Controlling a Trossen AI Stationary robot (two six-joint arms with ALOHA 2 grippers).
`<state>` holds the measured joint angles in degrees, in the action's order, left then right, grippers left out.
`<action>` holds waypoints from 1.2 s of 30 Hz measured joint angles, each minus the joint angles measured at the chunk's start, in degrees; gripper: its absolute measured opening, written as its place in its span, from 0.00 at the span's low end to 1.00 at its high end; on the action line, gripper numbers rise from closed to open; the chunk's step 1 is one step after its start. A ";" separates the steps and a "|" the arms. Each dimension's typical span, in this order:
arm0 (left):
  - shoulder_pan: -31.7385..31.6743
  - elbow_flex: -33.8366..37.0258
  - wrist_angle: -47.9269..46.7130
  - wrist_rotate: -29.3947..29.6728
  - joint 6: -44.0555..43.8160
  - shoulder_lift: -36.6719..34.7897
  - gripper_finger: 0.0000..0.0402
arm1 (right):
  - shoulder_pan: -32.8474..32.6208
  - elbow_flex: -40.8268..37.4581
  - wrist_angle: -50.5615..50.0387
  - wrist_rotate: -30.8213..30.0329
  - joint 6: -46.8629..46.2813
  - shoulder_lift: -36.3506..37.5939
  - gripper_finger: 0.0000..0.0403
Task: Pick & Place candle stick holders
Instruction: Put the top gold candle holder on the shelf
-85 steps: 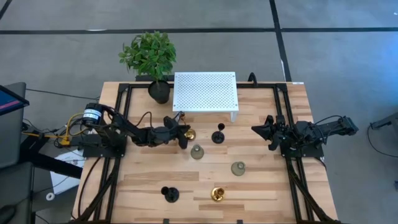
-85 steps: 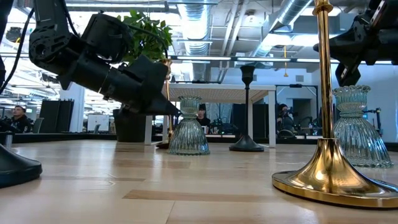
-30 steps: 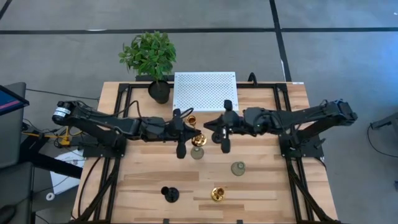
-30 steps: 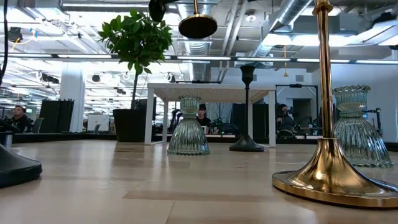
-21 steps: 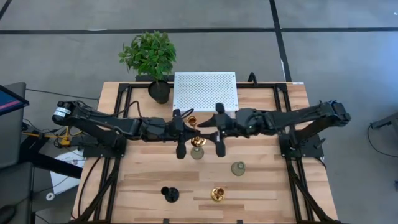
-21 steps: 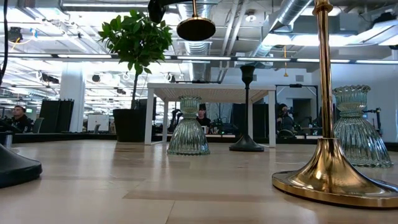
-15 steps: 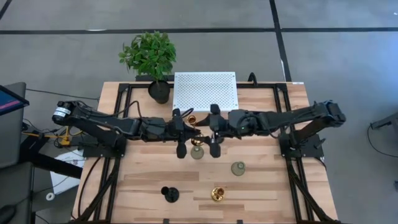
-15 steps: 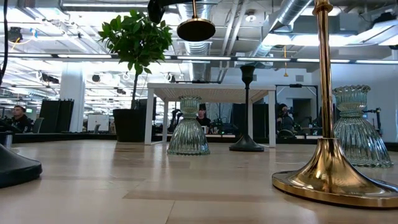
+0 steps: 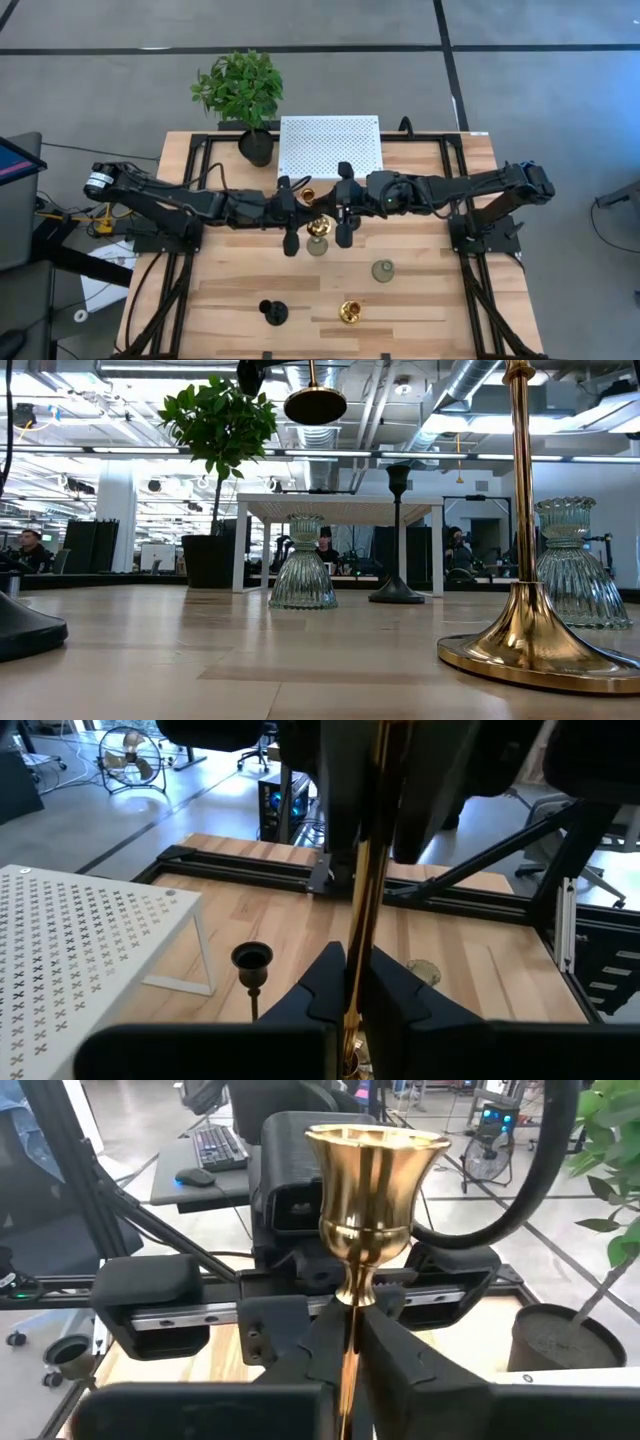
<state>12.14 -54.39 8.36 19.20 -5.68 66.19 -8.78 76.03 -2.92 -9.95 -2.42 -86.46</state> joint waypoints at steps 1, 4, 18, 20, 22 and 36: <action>0.00 0.00 0.00 0.00 0.02 0.00 0.04 | 0.03 0.00 0.00 0.38 0.00 -0.02 0.03; -0.02 0.00 0.00 0.10 -0.04 -0.01 0.04 | 0.39 0.00 0.00 0.81 0.00 -0.04 0.03; -0.07 0.00 1.01 0.33 -0.21 -0.22 0.17 | 0.66 0.00 -0.25 -1.97 0.92 0.17 0.00; -0.07 0.00 1.03 0.33 -0.19 -0.23 0.18 | 0.66 0.00 -0.27 -1.97 1.00 0.19 0.00; -0.07 0.00 1.12 0.32 -0.18 -0.24 0.20 | 0.66 0.00 -0.37 -2.02 1.09 0.52 0.00; -0.04 0.13 1.09 0.87 4.27 -4.39 0.31 | 0.71 -0.02 -6.42 -4.91 1.03 2.71 0.00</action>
<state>12.10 -54.26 9.45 20.07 -1.41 61.80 -8.06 76.01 -9.34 -14.86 -1.39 -83.75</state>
